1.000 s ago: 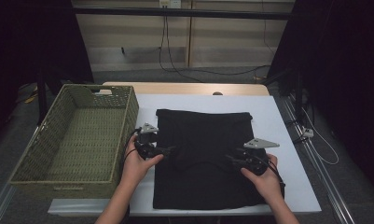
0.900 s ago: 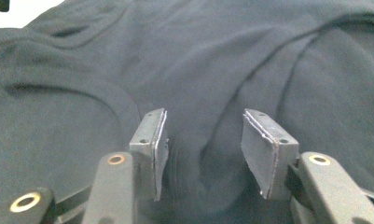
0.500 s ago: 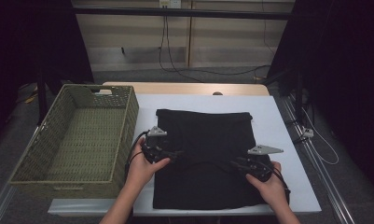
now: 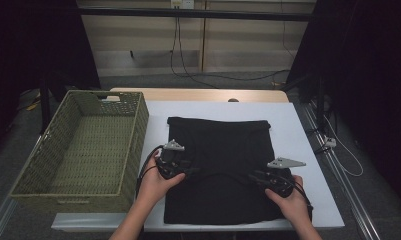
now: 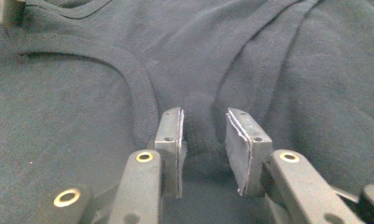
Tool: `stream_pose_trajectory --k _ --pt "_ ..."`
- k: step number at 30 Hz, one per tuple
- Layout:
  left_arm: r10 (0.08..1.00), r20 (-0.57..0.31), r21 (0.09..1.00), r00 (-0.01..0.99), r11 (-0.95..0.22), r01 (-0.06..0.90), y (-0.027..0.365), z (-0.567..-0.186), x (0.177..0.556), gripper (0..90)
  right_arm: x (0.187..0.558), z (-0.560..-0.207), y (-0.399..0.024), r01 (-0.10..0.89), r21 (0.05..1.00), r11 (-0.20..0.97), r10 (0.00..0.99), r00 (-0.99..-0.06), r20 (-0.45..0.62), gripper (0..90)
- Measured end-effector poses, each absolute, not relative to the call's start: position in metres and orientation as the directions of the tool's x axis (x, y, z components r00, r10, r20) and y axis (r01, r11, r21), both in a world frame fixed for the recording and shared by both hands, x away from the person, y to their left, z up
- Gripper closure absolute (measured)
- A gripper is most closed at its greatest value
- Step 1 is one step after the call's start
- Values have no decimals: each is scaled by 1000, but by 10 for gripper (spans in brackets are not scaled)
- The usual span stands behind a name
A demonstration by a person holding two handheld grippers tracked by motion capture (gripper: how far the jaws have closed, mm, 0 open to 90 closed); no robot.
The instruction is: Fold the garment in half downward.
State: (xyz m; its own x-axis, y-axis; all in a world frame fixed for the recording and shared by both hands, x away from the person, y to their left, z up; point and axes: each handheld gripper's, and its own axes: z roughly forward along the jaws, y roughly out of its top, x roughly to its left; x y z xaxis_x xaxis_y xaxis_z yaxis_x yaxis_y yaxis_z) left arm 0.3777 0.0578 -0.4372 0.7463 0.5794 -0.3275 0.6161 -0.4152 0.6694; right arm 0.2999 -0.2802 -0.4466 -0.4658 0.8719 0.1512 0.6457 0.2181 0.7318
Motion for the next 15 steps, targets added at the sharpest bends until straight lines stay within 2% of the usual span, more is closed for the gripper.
stream_pose_trajectory --k 3,5,10,12,15 --pt "559 -358 652 748 -423 629 57 -436 373 720 299 -445 -283 638 739 217 871 -469 149 686" --pt "550 -369 643 749 -430 633 57 -434 371 789 298 -445 -283 641 736 217 868 -471 155 711" --pt "548 -381 641 745 -424 640 59 -433 368 850 298 -445 -282 639 732 237 857 -492 151 752" --pt "538 -388 642 749 -425 638 59 -434 368 853 298 -443 -281 620 747 238 843 -514 158 705" --pt "527 -391 648 754 -425 632 59 -434 369 853 299 -444 -278 627 738 250 842 -517 154 696"
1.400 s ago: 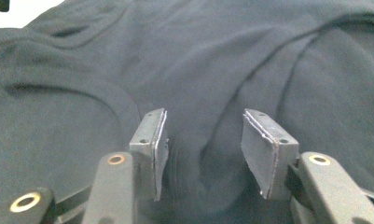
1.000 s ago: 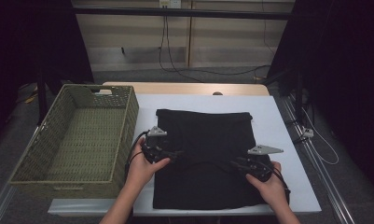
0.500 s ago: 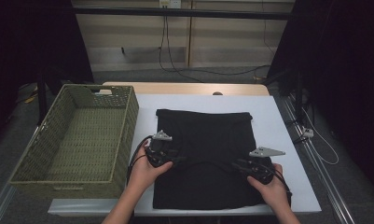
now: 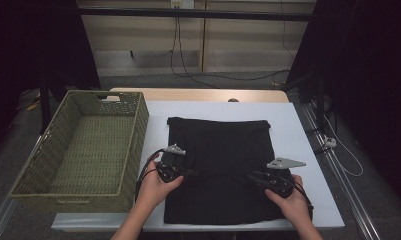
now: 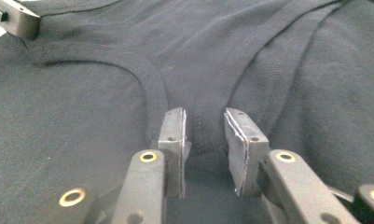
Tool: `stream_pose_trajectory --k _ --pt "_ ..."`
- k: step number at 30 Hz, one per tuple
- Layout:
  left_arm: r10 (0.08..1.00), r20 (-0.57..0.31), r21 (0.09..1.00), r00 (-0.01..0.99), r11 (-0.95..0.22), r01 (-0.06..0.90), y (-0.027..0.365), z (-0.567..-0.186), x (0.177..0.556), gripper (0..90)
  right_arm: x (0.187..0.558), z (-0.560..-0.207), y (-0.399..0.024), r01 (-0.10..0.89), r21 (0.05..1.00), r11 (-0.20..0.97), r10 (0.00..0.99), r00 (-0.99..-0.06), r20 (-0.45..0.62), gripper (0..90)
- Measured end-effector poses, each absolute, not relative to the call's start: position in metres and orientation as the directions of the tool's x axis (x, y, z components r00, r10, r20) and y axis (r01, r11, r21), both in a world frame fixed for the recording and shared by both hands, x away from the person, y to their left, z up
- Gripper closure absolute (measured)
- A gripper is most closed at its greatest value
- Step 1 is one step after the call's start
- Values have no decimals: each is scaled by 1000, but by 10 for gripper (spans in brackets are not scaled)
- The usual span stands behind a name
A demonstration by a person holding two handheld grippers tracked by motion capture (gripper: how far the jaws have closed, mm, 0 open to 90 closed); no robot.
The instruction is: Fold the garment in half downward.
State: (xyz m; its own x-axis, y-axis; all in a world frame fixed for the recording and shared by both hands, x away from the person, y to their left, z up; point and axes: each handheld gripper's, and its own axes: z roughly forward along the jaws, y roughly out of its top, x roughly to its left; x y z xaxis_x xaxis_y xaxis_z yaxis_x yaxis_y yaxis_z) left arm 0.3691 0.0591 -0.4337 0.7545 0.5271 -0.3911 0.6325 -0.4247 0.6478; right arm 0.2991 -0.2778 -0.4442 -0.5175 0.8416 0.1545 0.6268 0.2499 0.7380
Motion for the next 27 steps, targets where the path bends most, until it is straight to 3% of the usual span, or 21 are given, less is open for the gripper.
stream_pose_trajectory --k 3,5,8,15,18,27 --pt "537 -392 644 747 -420 640 60 -433 369 852 300 -446 -276 636 728 254 839 -519 161 704" --pt "542 -393 643 743 -416 643 61 -433 370 853 301 -448 -276 640 724 258 830 -530 173 809" --pt "538 -401 648 741 -405 645 63 -432 370 853 301 -443 -280 622 743 246 828 -533 173 854" --pt "515 -426 651 744 -397 647 65 -426 369 861 296 -435 -291 609 772 179 838 -506 204 865" --pt "507 -434 656 745 -389 647 69 -424 369 865 290 -429 -300 612 785 91 821 -493 289 868" --pt "494 -436 654 752 -401 642 69 -424 364 865 284 -429 -293 607 784 128 822 -508 259 874"
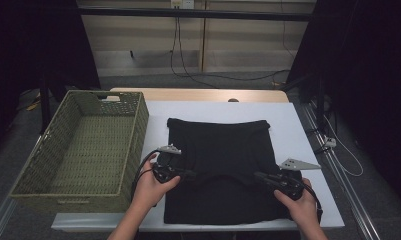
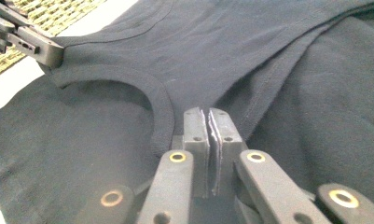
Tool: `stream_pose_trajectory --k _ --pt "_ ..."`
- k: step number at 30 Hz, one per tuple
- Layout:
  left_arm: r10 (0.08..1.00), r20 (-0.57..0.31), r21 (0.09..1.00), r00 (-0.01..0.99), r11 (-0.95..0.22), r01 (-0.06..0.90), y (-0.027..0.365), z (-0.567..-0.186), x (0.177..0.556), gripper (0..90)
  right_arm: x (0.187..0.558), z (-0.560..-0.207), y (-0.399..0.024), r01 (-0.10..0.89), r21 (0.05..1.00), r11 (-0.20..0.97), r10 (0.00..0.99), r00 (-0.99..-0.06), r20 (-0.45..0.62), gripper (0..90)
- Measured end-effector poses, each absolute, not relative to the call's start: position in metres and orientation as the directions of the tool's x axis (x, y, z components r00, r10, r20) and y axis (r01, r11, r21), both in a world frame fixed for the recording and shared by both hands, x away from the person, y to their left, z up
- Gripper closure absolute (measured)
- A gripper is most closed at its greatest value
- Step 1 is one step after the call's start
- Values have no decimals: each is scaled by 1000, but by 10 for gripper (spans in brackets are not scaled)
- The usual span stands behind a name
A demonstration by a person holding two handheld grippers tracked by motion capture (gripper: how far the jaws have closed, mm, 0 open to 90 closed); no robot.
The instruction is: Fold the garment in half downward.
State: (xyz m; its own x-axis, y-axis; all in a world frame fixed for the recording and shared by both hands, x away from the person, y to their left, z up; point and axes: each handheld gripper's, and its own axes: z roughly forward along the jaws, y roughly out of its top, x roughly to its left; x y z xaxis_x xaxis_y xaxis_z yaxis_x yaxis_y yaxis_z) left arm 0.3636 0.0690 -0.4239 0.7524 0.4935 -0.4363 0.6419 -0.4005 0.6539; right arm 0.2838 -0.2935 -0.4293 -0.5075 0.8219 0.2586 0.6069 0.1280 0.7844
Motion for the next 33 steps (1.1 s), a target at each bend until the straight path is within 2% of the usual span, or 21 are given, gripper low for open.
stream_pose_trajectory --k 19,33 --pt "471 -445 652 761 -413 637 68 -421 354 865 267 -427 -303 603 789 118 819 -508 266 877" --pt "477 -419 657 773 -428 620 63 -418 349 865 264 -426 -301 579 795 181 829 -524 192 876"
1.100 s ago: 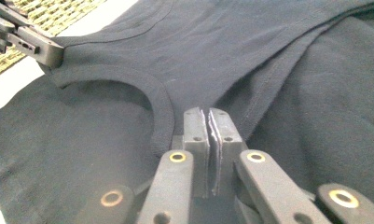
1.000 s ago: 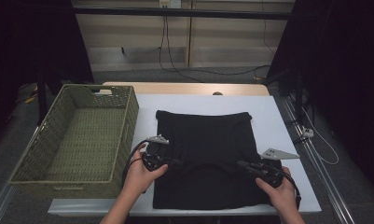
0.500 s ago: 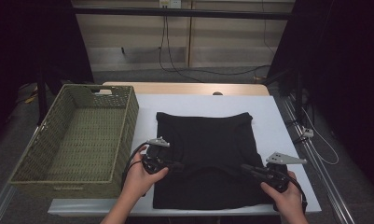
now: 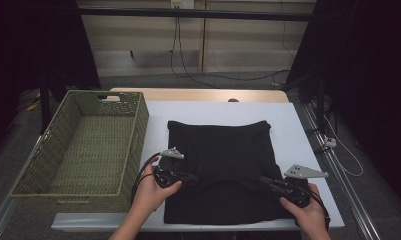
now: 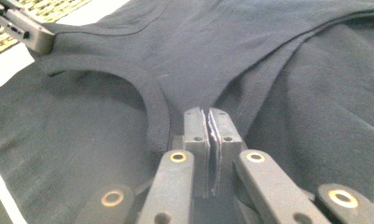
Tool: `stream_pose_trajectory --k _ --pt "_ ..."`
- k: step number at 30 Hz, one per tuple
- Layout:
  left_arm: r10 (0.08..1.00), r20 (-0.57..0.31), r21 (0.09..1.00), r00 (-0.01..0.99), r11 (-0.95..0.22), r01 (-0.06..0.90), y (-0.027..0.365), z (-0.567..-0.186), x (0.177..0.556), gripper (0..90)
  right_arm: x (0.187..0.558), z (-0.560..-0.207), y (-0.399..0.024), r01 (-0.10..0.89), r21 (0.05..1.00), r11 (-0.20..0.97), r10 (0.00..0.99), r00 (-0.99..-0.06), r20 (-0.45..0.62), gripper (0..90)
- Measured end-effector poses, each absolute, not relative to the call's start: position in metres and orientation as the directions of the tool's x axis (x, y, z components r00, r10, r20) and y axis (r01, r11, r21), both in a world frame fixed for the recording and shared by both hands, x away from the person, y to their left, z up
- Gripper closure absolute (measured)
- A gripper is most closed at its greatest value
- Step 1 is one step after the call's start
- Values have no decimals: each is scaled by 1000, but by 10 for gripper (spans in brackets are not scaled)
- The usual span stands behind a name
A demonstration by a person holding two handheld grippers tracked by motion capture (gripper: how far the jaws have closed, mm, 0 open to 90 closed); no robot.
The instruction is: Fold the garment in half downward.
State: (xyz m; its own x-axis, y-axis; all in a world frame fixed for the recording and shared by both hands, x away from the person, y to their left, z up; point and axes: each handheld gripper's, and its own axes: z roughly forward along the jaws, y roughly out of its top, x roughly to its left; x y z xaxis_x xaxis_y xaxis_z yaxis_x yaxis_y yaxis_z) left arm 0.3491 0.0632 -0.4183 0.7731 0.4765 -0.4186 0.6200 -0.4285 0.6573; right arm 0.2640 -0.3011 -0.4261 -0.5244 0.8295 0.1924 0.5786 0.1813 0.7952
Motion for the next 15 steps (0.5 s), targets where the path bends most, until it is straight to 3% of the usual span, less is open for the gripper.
stream_pose_trajectory --k 15 --pt "478 -386 671 789 -441 596 57 -412 341 865 259 -425 -305 572 798 189 820 -539 192 879"
